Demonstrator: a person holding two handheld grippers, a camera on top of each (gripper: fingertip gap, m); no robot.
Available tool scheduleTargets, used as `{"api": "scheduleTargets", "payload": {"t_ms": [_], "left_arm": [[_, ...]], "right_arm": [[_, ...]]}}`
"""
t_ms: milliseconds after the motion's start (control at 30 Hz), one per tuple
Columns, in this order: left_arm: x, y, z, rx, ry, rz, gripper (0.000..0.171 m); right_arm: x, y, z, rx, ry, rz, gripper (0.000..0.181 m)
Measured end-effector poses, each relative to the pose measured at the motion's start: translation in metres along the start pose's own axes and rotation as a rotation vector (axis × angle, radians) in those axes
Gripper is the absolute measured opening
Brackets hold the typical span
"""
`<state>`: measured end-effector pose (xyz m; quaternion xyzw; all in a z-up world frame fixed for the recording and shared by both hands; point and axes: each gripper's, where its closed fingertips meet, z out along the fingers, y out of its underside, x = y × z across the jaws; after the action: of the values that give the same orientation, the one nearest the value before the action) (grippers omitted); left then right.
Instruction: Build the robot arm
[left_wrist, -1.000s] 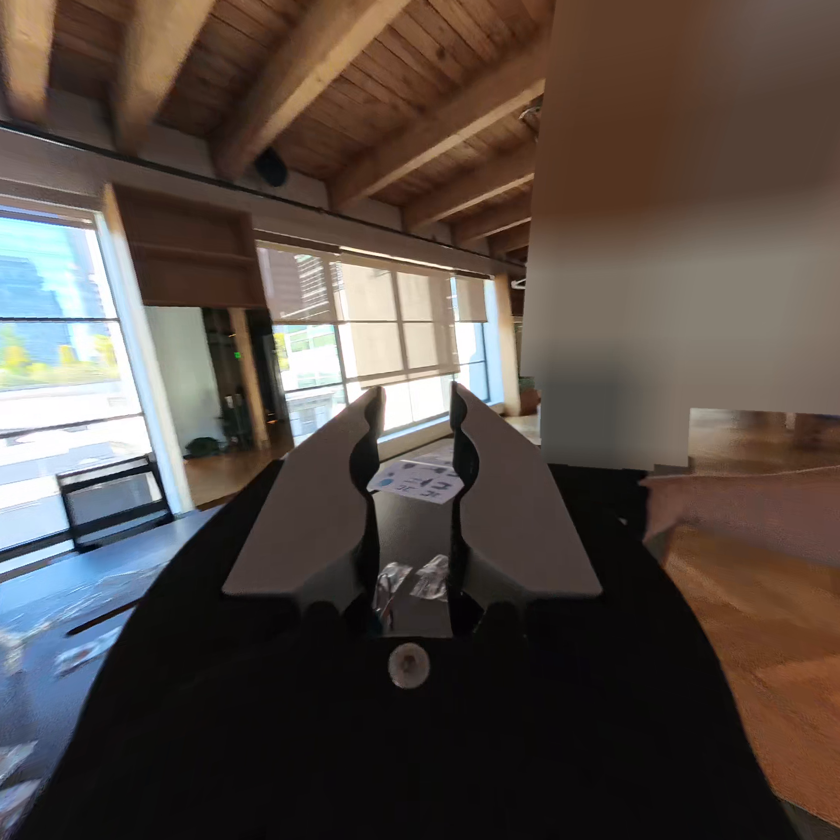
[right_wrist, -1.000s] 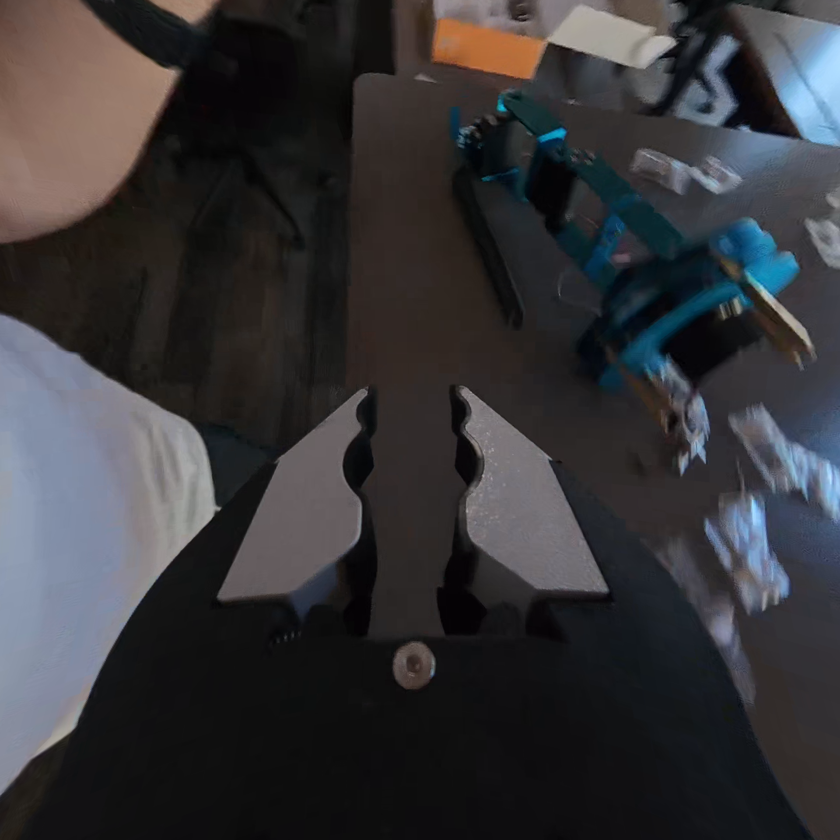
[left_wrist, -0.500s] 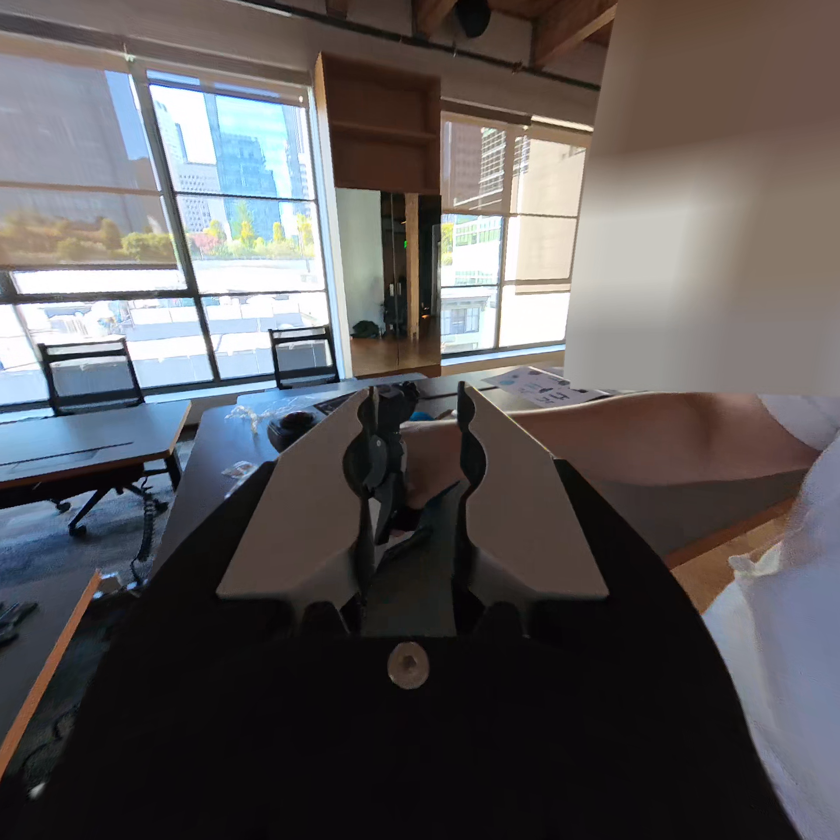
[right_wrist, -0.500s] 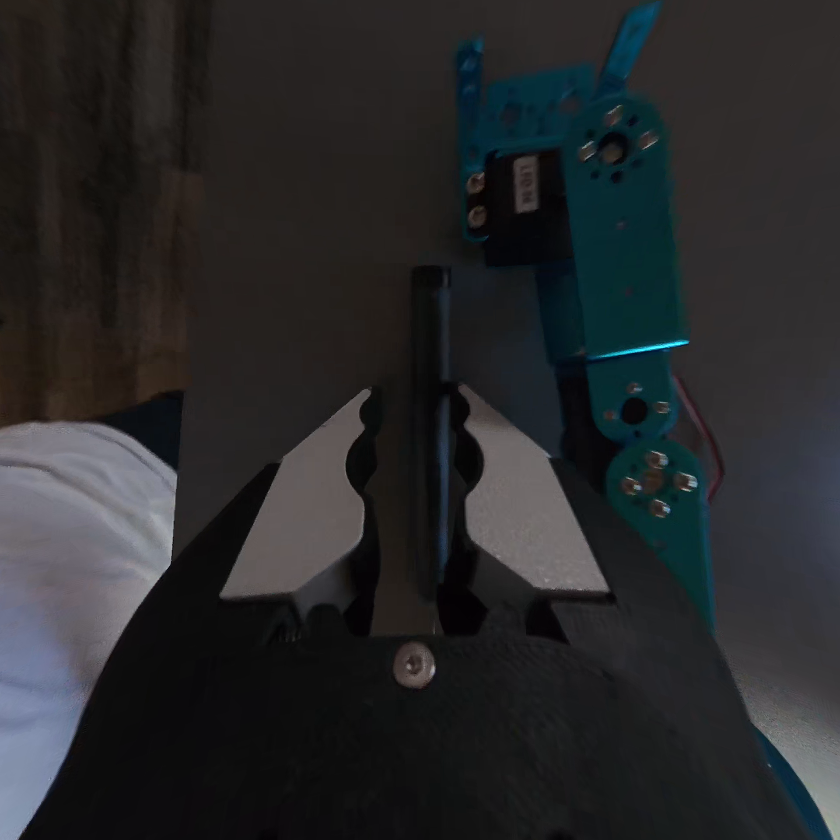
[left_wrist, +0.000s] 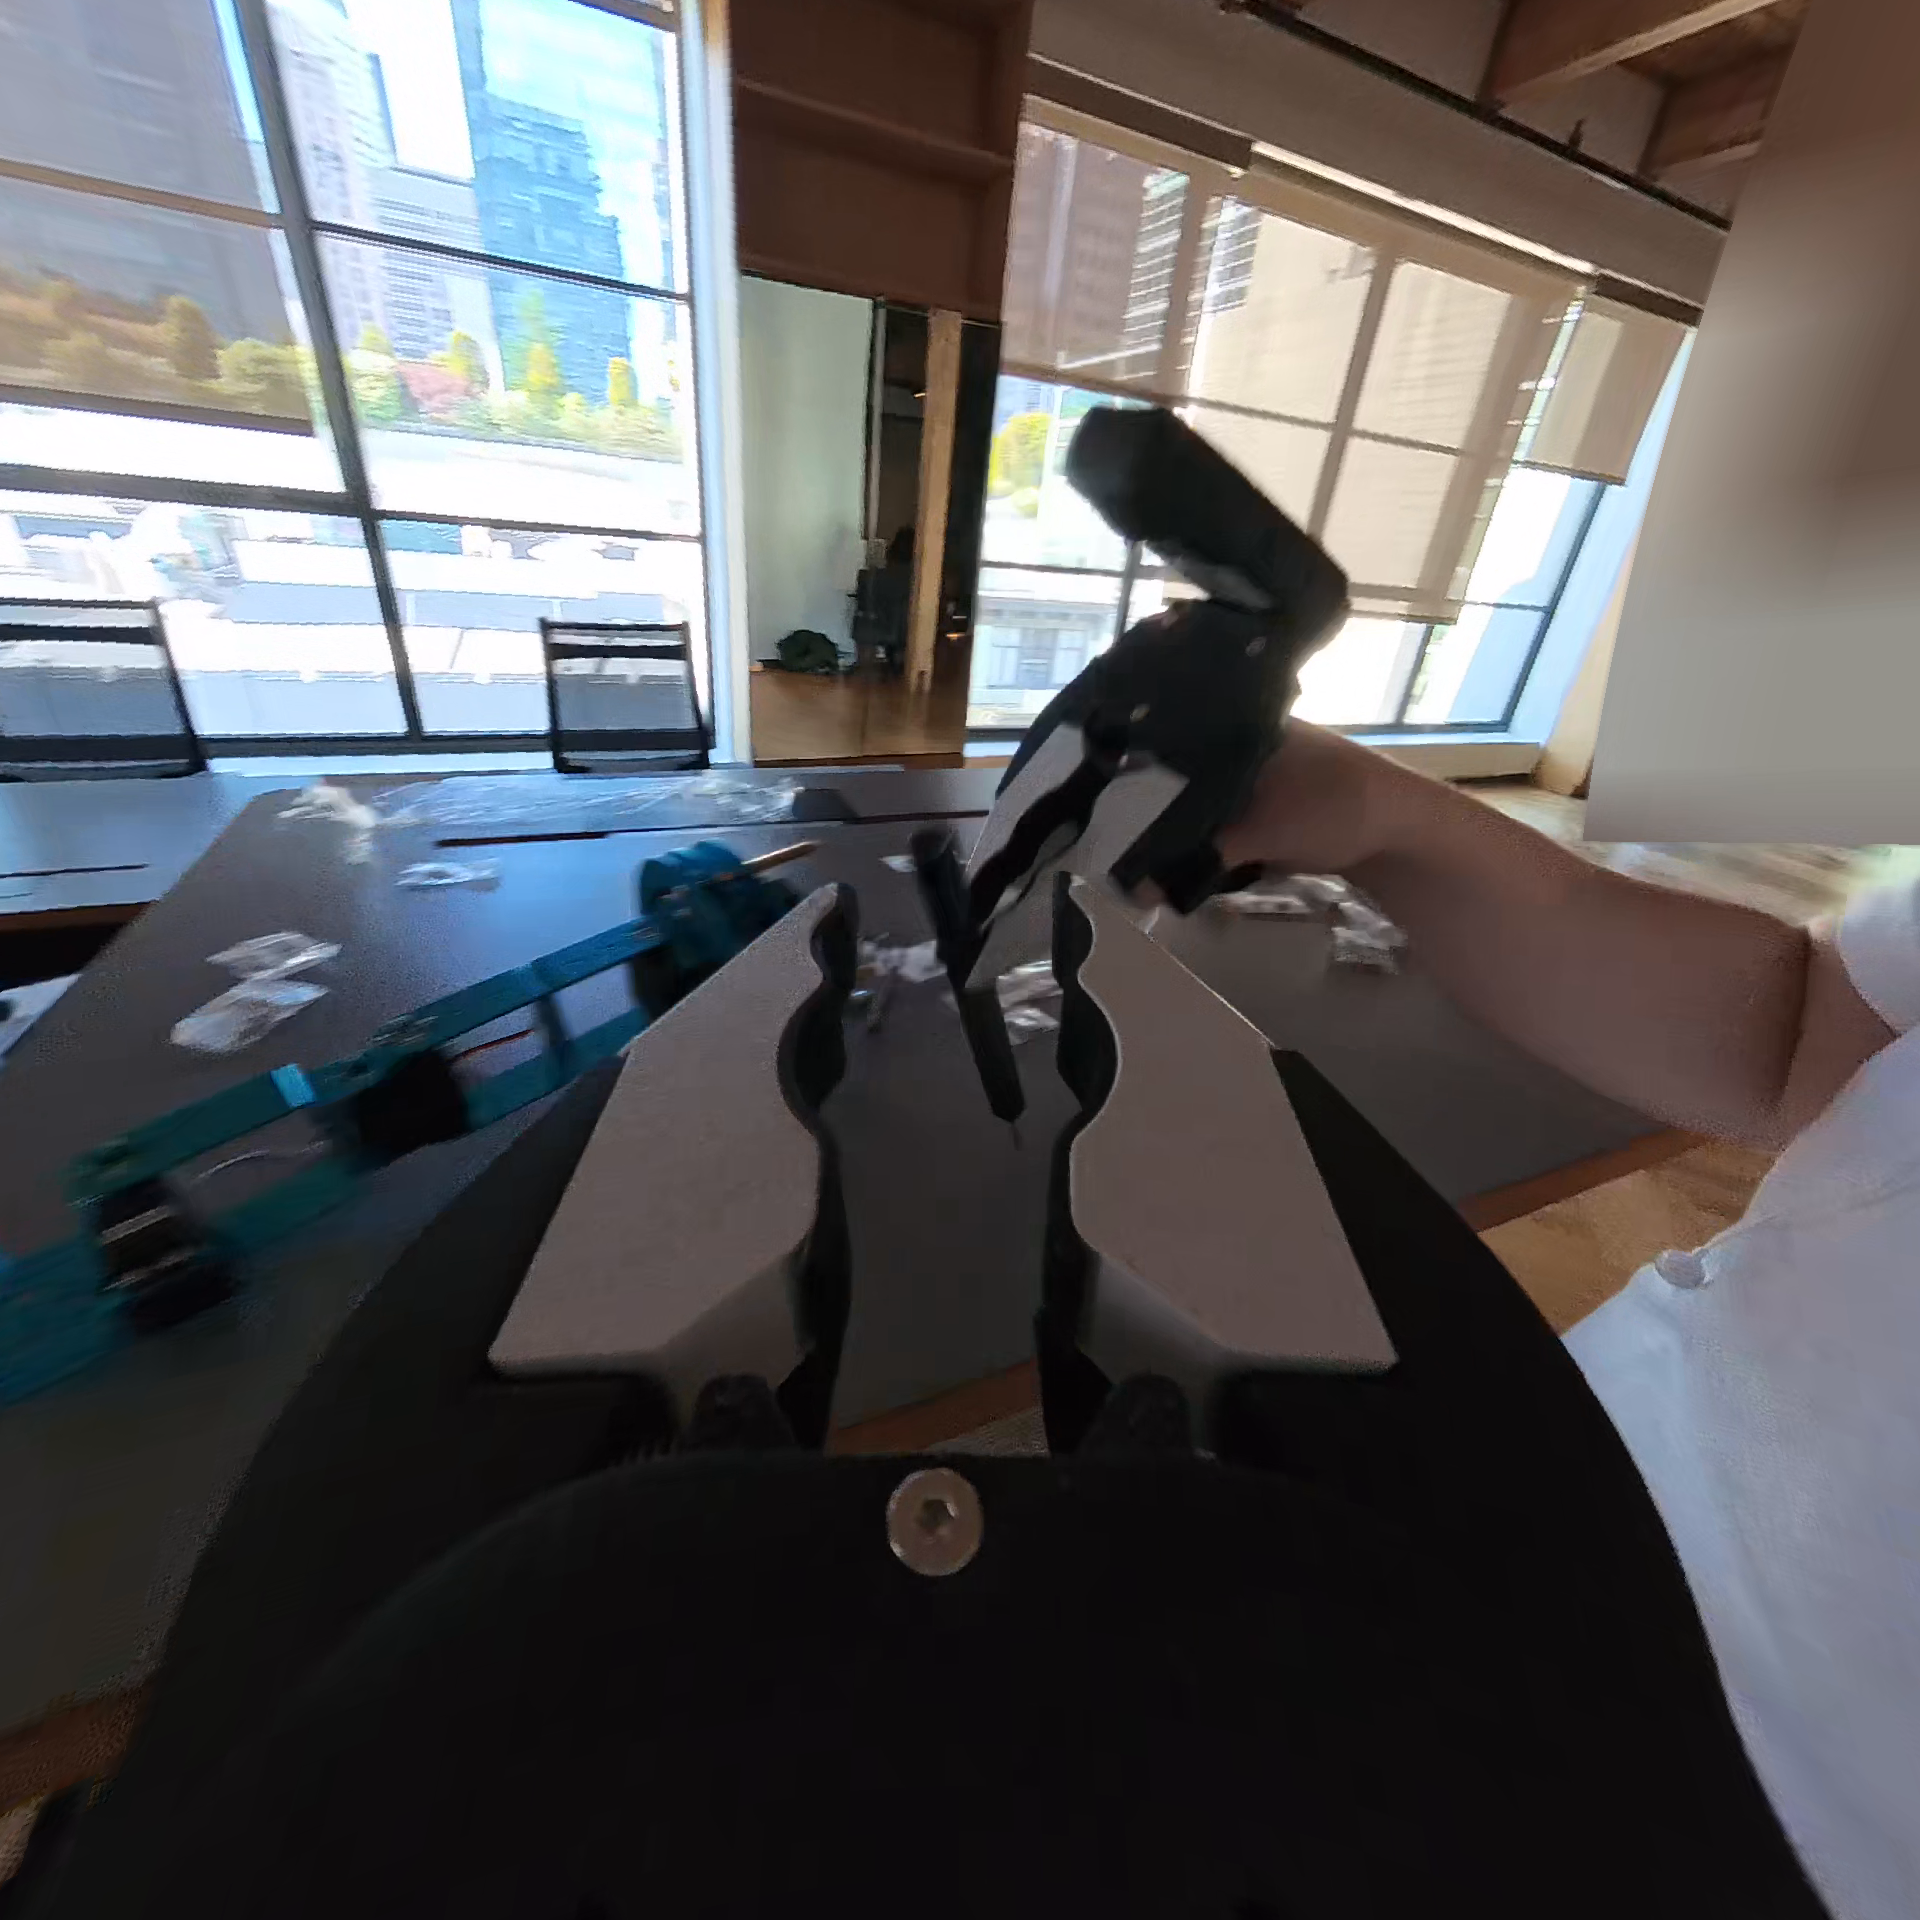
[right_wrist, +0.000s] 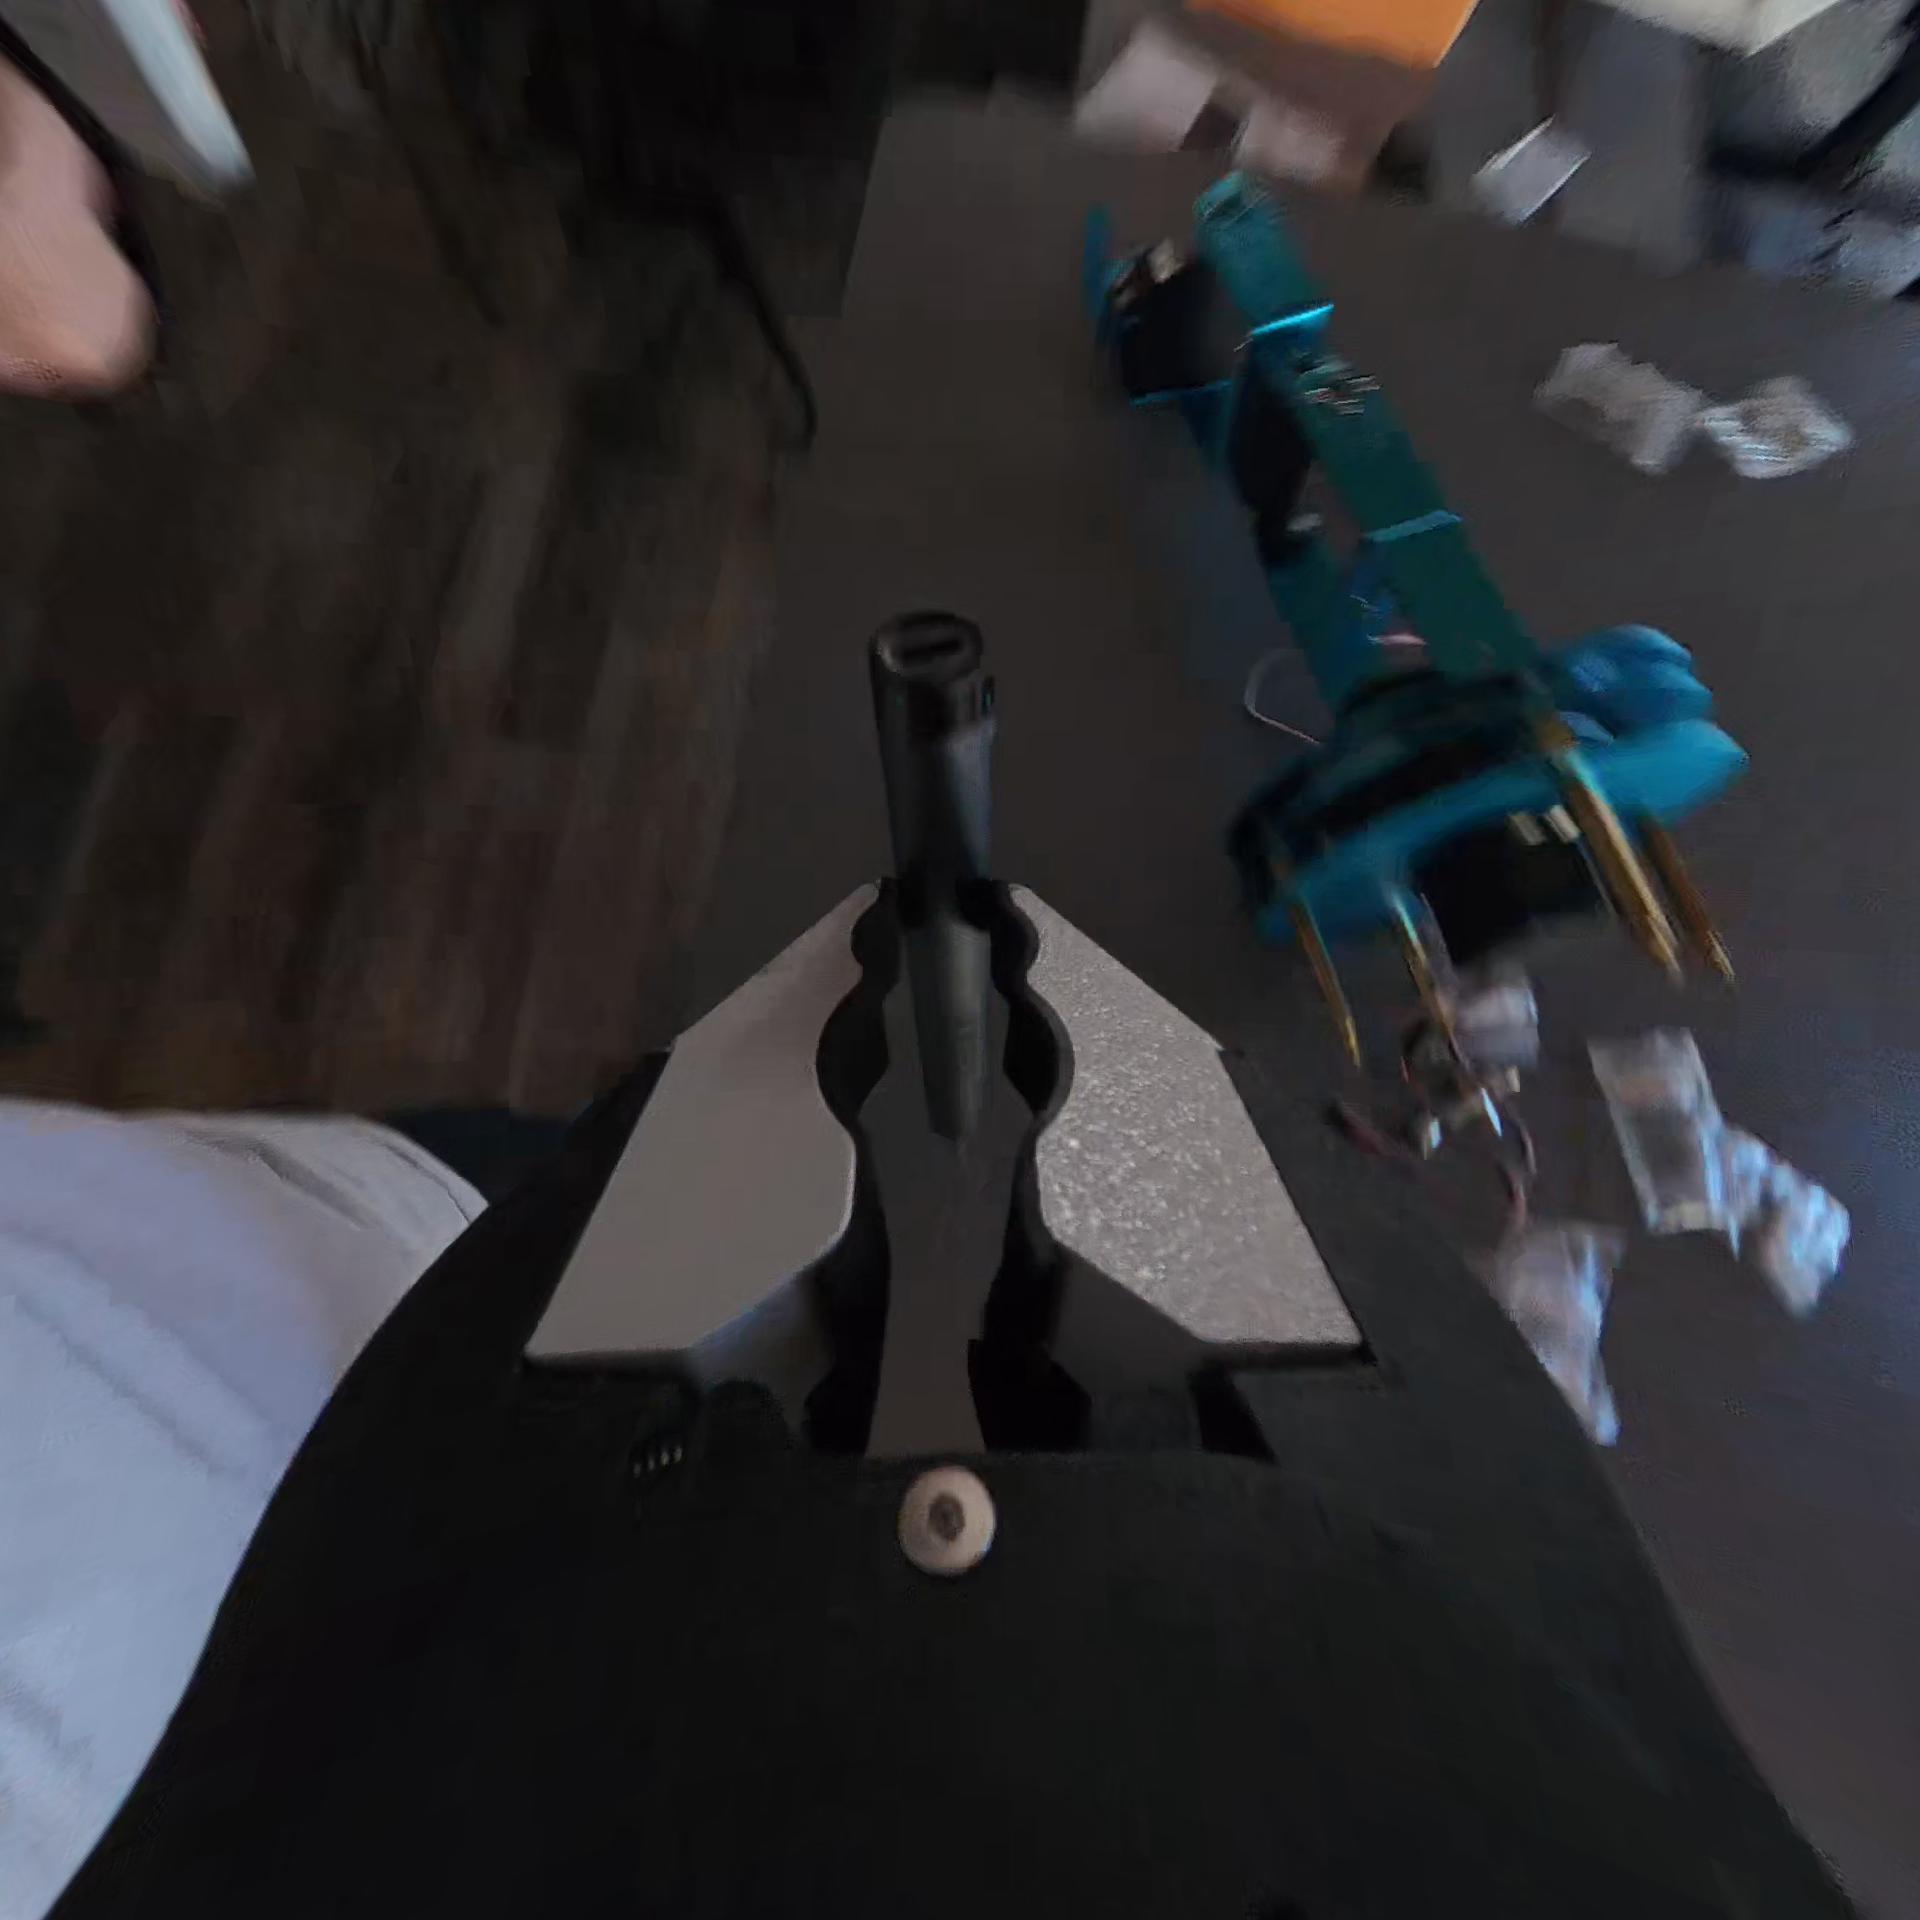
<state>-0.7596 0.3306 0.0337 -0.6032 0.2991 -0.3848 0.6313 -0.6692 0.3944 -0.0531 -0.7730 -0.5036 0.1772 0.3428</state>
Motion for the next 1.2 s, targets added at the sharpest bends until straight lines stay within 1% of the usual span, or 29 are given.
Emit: {"api": "scheduleTargets", "payload": {"t_ms": [67, 133, 167, 200, 267, 333, 400, 467, 533, 600, 667, 733, 833, 900, 1067, 1200], "left_arm": [[0.043, 0.002, 0.031, 0.011, 0.079, -0.007, 0.035], [0.092, 0.006, 0.069, 0.024, 0.17, -0.028, 0.035], [0.117, 0.008, 0.089, 0.033, 0.21, -0.048, 0.034], [0.143, 0.011, 0.111, 0.041, 0.256, -0.078, 0.034], [0.197, 0.021, 0.152, 0.038, 0.38, -0.151, 0.033], [0.243, 0.036, 0.19, -0.018, 0.485, -0.23, 0.034], [0.28, 0.045, 0.216, -0.063, 0.565, -0.29, 0.035], [0.304, 0.053, 0.235, -0.078, 0.593, -0.295, 0.035], [0.315, 0.066, 0.25, -0.125, 0.596, -0.27, 0.035], [0.319, 0.079, 0.263, -0.173, 0.605, -0.252, 0.035], [0.319, 0.087, 0.274, -0.193, 0.625, -0.238, 0.035], [0.315, 0.088, 0.288, -0.192, 0.625, -0.216, 0.035], [0.313, 0.085, 0.309, -0.204, 0.622, -0.217, 0.035], [0.314, 0.083, 0.316, -0.209, 0.631, -0.227, 0.034], [0.318, 0.088, 0.325, -0.205, 0.593, -0.21, 0.034], [0.324, 0.089, 0.322, -0.17, 0.542, -0.241, 0.033]], "right_arm": [[0.001, 0.014, -0.072, 0.2, 0.015, 0.113, 0.017], [0.002, 0.035, -0.147, 0.395, 0.046, 0.194, 0.017], [0.002, 0.051, -0.183, 0.463, 0.072, 0.227, 0.016], [0.003, 0.073, -0.217, 0.497, 0.11, 0.254, 0.016], [0.011, 0.125, -0.283, 0.526, 0.224, 0.304, 0.016], [0.028, 0.183, -0.341, 0.522, 0.336, 0.389, 0.016], [0.052, 0.236, -0.39, 0.493, 0.413, 0.464, 0.016], [0.08, 0.286, -0.423, 0.436, 0.465, 0.536, 0.016], [0.11, 0.325, -0.443, 0.392, 0.516, 0.572, 0.016], [0.133, 0.356, -0.449, 0.376, 0.522, 0.609, 0.016], [0.148, 0.375, -0.45, 0.393, 0.517, 0.632, 0.016], [0.156, 0.389, -0.448, 0.41, 0.511, 0.649, 0.016], [0.163, 0.399, -0.445, 0.433, 0.487, 0.665, 0.016], [0.167, 0.401, -0.444, 0.438, 0.48, 0.652, 0.016], [0.173, 0.411, -0.435, 0.417, 0.433, 0.633, 0.016], [0.178, 0.417, -0.429, 0.404, 0.386, 0.621, 0.016]]}}
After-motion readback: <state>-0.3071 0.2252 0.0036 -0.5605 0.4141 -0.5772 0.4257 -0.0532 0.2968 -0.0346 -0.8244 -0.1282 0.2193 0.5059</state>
